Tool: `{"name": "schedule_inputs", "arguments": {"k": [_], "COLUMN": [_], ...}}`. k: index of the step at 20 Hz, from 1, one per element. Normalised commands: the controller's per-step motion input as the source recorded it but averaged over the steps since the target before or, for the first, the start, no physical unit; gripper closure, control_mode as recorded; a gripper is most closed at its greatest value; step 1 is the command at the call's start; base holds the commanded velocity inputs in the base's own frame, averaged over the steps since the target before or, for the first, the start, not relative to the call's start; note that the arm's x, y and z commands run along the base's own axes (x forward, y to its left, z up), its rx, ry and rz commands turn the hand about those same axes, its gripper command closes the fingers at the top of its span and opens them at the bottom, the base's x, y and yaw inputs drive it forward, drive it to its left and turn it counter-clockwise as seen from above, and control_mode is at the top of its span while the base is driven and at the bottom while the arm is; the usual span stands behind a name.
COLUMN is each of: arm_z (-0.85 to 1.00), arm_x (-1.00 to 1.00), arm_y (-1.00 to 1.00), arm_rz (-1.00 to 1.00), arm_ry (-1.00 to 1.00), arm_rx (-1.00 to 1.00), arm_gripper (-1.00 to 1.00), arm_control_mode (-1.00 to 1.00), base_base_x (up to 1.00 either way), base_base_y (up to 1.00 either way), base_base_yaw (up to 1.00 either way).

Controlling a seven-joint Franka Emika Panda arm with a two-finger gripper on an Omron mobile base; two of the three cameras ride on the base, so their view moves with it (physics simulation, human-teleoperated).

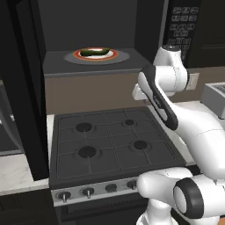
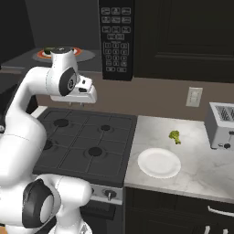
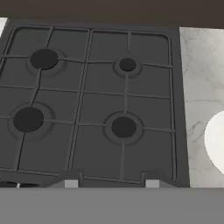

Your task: Pick the squash from the microwave and place it on plate located on the counter.

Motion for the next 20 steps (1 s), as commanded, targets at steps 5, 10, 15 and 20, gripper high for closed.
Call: {"name": "schedule_inputs", "arguments": {"k": [5,10,15,20], "arm_z": [0.04,0.75,1.0,0.85], "arm_x": [-0.48,-0.53,-0.02,0.0], "arm_y": [0.05,0.41,0.37,0.14], "arm_rz": [-0.03,-0.19,-0.13,0.0], "arm_ry": [-0.12,-0.24,-0.12,-0.08], "arm_rx": [0.0,0.0,0.0,0.0], "arm_gripper": [-1.0,-1.0,-1.0,-1.0], "arm_control_mode": [-1.0,-1.0,-1.0,-1.0], "base_base_x": [0.0,0.0,0.0,0.0], "base_base_y": [0.0,0.0,0.0,0.0], "base_base_yaw": [0.0,0.0,0.0,0.0]}}
